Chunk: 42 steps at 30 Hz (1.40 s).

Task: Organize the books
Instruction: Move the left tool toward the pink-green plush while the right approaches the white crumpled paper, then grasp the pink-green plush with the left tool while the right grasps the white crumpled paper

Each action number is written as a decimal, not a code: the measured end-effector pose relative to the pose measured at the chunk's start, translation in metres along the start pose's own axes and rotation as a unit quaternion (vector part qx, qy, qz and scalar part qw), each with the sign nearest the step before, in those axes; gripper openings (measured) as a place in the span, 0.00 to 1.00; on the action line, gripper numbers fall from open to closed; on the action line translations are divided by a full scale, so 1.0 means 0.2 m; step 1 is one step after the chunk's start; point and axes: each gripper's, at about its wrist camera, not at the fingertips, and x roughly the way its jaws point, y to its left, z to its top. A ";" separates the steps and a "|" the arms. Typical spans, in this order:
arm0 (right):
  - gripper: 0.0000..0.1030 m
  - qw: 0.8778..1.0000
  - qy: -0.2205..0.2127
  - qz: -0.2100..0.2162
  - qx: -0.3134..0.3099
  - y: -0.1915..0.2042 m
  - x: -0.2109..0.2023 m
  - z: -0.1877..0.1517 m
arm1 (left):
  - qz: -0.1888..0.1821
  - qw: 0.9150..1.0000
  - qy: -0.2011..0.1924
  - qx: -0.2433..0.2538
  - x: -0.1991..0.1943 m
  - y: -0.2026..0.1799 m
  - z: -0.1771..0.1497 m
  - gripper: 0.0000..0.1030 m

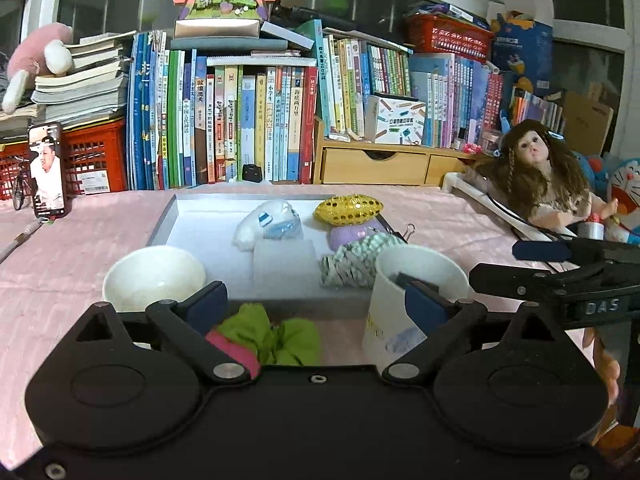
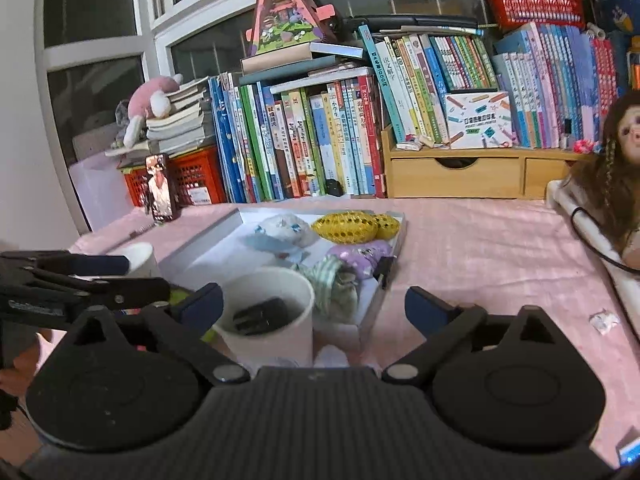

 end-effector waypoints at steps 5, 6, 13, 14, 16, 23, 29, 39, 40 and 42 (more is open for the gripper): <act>1.00 0.998 0.007 -0.042 -0.050 0.02 -0.02 -0.08 | 0.017 1.000 -0.014 -0.019 -0.07 0.01 -0.14 0.94; 1.00 0.998 0.009 -0.044 -0.053 0.02 -0.02 -0.10 | 0.022 0.999 -0.018 -0.023 -0.08 0.01 -0.18 0.94; 1.00 0.996 0.022 -0.059 -0.063 0.01 0.00 -0.19 | 0.061 0.997 -0.036 -0.018 -0.11 0.01 -0.33 0.94; 1.00 0.996 0.024 -0.059 -0.064 0.01 0.00 -0.21 | 0.067 0.997 -0.038 -0.018 -0.10 0.01 -0.34 0.93; 1.00 0.995 0.024 -0.063 -0.067 0.02 0.01 -0.23 | 0.075 0.996 -0.040 -0.016 -0.08 0.01 -0.36 0.92; 0.96 0.993 0.035 -0.073 -0.085 0.04 0.07 -0.25 | 0.092 0.995 -0.040 -0.022 0.01 0.00 -0.38 0.73; 0.88 0.992 0.050 -0.068 -0.091 0.05 0.11 -0.26 | 0.106 0.992 -0.040 -0.054 0.08 0.06 -0.35 0.62; 0.75 0.995 0.069 -0.042 -0.059 0.02 0.18 -0.24 | 0.098 0.992 -0.021 -0.080 0.15 0.11 -0.33 0.45; 0.73 0.995 0.071 -0.041 -0.058 0.02 0.19 -0.24 | 0.099 0.992 -0.020 -0.081 0.15 0.11 -0.33 0.43; 0.71 0.995 0.074 -0.041 -0.060 0.02 0.20 -0.24 | 0.101 0.992 -0.019 -0.080 0.15 0.11 -0.33 0.40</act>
